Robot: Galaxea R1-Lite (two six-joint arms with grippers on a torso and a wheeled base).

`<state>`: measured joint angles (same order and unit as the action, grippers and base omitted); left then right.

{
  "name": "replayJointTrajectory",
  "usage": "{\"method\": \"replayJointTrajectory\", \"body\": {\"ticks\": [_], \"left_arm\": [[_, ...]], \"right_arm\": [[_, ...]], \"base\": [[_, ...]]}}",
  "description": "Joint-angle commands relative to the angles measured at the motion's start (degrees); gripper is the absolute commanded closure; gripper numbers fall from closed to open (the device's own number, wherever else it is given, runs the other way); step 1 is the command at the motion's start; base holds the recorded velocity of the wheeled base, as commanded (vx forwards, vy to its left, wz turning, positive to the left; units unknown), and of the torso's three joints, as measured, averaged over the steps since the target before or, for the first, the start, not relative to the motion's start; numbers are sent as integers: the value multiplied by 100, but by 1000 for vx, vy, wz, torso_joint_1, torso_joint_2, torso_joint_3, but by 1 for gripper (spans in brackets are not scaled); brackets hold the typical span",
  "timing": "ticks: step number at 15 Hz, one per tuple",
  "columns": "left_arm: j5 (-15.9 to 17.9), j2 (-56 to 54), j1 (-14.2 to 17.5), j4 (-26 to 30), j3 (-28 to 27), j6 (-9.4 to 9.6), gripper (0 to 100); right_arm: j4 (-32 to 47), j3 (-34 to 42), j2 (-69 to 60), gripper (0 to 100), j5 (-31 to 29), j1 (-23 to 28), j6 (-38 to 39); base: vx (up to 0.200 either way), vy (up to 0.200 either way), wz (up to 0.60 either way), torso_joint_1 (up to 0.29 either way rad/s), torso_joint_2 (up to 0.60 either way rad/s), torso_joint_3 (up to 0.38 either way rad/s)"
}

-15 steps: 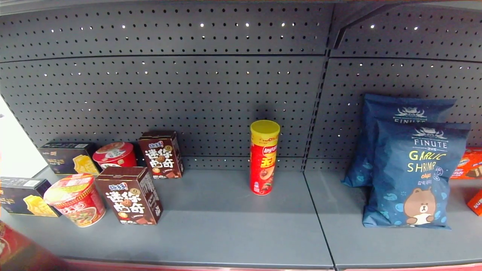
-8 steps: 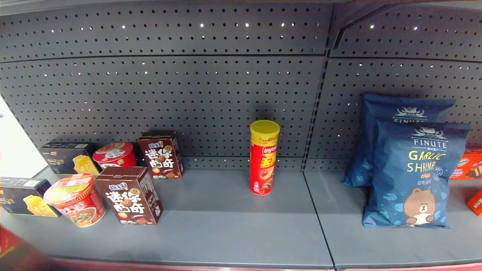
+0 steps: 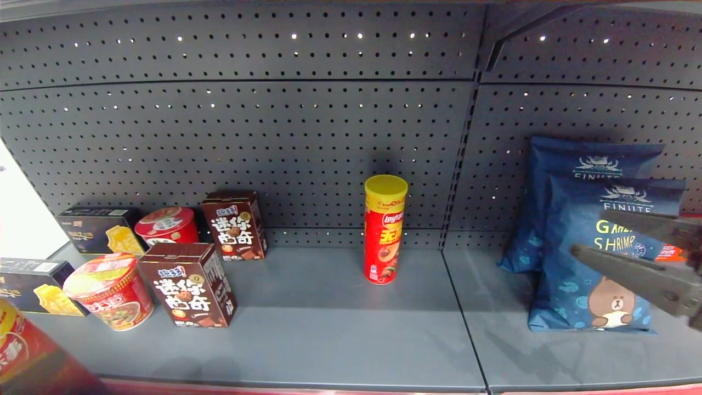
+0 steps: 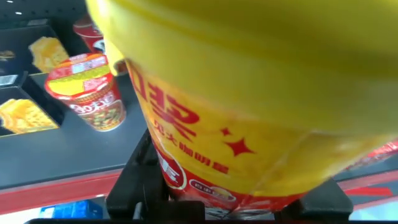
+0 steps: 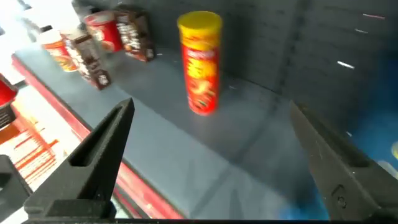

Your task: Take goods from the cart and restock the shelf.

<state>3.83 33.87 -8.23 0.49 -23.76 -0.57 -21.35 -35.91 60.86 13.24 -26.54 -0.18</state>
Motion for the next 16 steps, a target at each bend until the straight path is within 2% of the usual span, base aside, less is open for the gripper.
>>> {"method": "replayJointTrajectory", "body": {"ticks": [1,2,3,5,7,11,16], "left_arm": [[4,50,-3,4,12,-4,100],[180,41,5,4,3,-4,100],[180,32,-3,-5,3,5,100],[189,6,-3,4,-6,-4,100],[189,-64,-3,13,3,-4,100],[197,-82,-12,-5,-32,5,100],[189,-73,-3,-5,-50,5,100]], "right_arm": [[-300,-179,946,0,179,-53,-26],[-854,-197,1394,0,706,-44,-166],[-1021,-232,1605,0,1111,79,-298],[-1082,-478,2027,0,1374,158,-333],[-1460,-724,2493,0,1805,272,-465],[-1680,-1243,3152,0,2244,272,-544],[-1671,-1383,3679,0,2262,175,-834]], "base": [[0,0,0,0,0,0],[0,0,0,0,0,0],[0,0,0,0,0,0],[0,0,0,0,0,0],[0,0,0,0,0,0],[0,0,0,0,0,0],[0,0,0,0,0,0]]}}
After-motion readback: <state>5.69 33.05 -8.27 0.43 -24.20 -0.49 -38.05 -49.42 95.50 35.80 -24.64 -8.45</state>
